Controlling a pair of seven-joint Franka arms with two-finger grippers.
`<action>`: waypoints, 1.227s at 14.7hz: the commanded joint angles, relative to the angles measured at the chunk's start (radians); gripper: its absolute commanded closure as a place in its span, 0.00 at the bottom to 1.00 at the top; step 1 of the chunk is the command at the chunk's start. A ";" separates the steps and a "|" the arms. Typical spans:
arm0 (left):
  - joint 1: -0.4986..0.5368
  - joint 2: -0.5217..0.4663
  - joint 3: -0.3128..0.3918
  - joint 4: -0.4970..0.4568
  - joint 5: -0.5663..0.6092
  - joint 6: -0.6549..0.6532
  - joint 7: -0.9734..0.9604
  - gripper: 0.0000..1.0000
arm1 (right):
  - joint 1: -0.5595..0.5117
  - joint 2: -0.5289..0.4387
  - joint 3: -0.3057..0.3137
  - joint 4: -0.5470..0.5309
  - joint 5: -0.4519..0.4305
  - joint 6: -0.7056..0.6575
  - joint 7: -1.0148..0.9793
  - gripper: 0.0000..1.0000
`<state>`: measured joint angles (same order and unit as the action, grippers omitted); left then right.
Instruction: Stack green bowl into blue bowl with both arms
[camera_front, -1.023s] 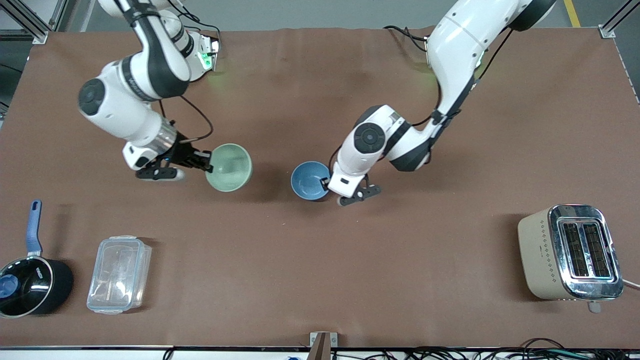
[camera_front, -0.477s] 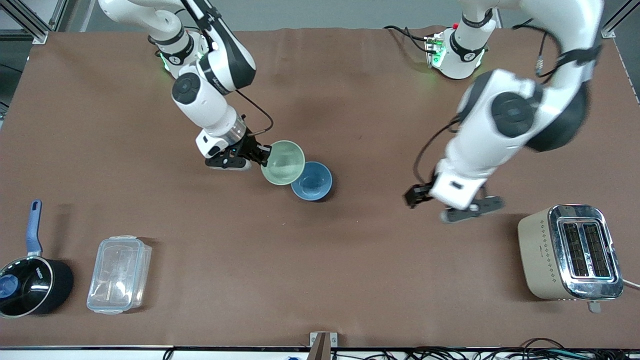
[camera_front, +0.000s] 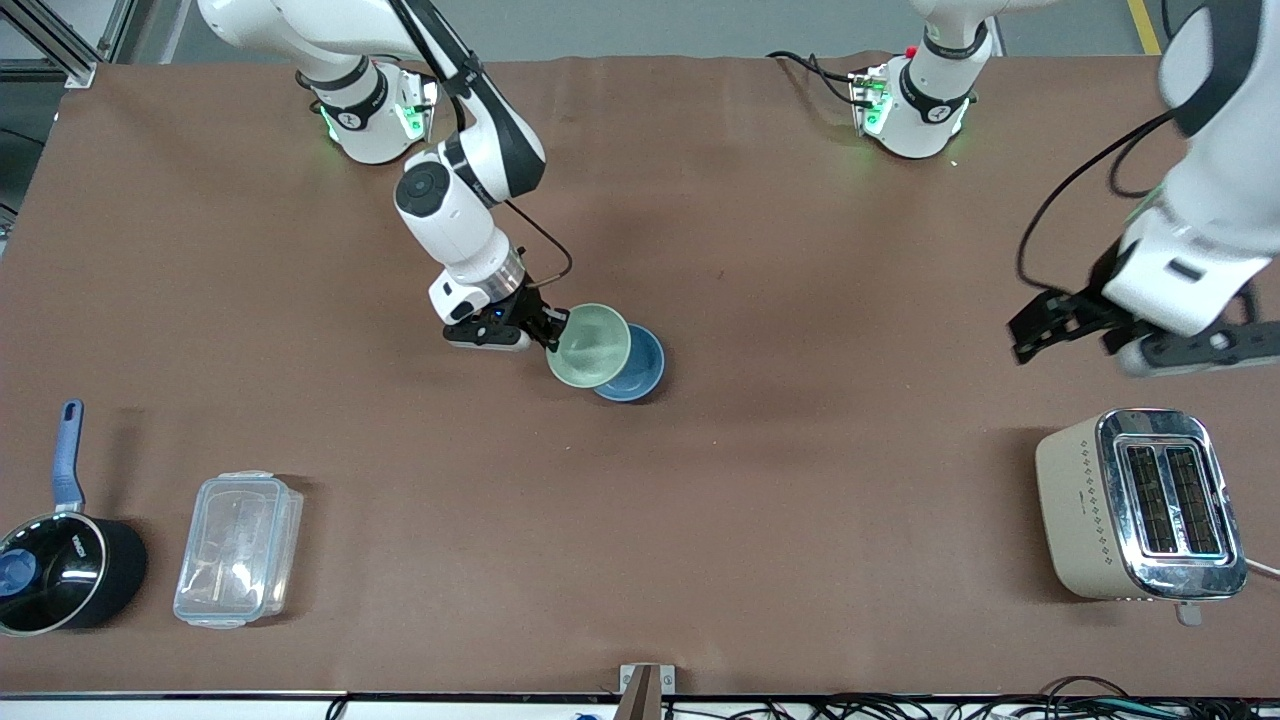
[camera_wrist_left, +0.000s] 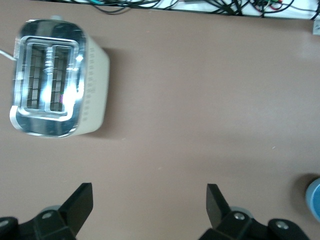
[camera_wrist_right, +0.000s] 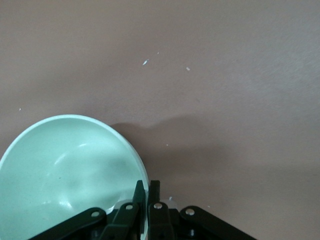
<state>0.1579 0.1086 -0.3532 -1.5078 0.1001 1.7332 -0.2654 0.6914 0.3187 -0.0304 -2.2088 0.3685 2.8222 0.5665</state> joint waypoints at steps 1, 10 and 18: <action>0.029 -0.068 -0.004 -0.023 -0.039 -0.073 0.054 0.00 | 0.028 0.049 -0.013 0.073 -0.019 0.000 0.081 1.00; -0.201 -0.190 0.307 -0.089 -0.106 -0.204 0.161 0.00 | 0.051 0.076 -0.014 0.080 -0.019 0.000 0.113 0.97; -0.199 -0.196 0.298 -0.091 -0.102 -0.204 0.163 0.00 | 0.054 0.068 -0.017 0.081 -0.019 -0.012 0.113 0.18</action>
<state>-0.0365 -0.0673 -0.0579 -1.5783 0.0068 1.5313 -0.1149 0.7390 0.4093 -0.0343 -2.1289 0.3685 2.8192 0.6546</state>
